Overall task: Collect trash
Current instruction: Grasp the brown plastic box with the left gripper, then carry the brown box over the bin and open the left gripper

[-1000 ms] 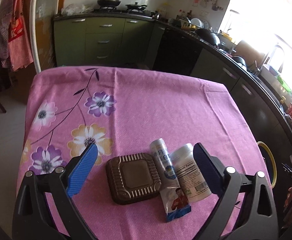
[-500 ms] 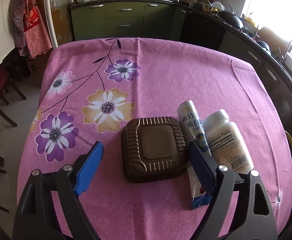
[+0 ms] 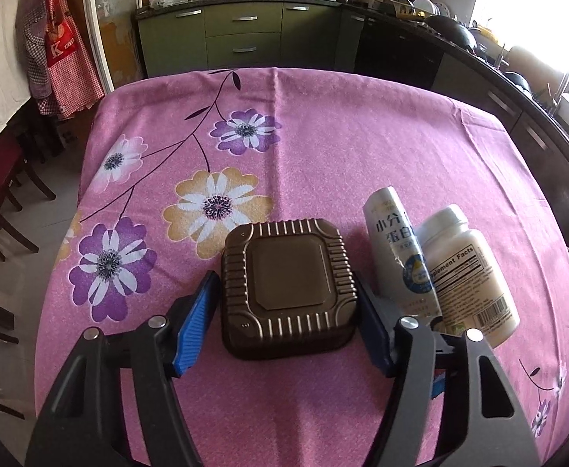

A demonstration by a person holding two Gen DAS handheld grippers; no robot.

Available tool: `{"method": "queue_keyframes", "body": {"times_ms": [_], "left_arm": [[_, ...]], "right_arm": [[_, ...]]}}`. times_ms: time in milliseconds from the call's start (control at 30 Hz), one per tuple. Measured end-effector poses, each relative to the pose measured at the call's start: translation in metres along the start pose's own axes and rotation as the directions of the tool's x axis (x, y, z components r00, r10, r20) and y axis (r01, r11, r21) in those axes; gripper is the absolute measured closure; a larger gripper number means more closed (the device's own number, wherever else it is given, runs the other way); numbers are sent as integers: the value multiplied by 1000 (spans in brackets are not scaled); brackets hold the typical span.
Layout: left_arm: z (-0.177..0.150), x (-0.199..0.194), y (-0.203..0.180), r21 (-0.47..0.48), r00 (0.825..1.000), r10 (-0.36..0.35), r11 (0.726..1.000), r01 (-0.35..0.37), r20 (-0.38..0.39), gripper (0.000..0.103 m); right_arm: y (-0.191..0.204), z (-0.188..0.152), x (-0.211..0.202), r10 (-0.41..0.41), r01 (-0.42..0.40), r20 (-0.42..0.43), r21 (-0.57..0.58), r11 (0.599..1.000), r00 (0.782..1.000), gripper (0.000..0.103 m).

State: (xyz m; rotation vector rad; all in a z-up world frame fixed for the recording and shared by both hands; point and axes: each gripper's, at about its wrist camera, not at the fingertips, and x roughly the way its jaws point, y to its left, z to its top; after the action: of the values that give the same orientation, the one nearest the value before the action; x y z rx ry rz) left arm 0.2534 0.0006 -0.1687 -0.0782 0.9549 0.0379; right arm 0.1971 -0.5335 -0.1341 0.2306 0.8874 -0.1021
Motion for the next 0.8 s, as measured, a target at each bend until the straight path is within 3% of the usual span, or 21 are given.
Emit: {"method": "queue_keyframes", "body": {"times_ms": [500,800], "left_arm": [[-5,-36,-2,32,998,-22,999,20,61,40],[-6,-90,-40,144,984,-124,984,105,131,40]], "right_arm": [[-3,-3,-1,9,-9,-4,3,1000,1000,26],[-4,-3,-6,19,-19,10,6,1000,1000,26]]}}
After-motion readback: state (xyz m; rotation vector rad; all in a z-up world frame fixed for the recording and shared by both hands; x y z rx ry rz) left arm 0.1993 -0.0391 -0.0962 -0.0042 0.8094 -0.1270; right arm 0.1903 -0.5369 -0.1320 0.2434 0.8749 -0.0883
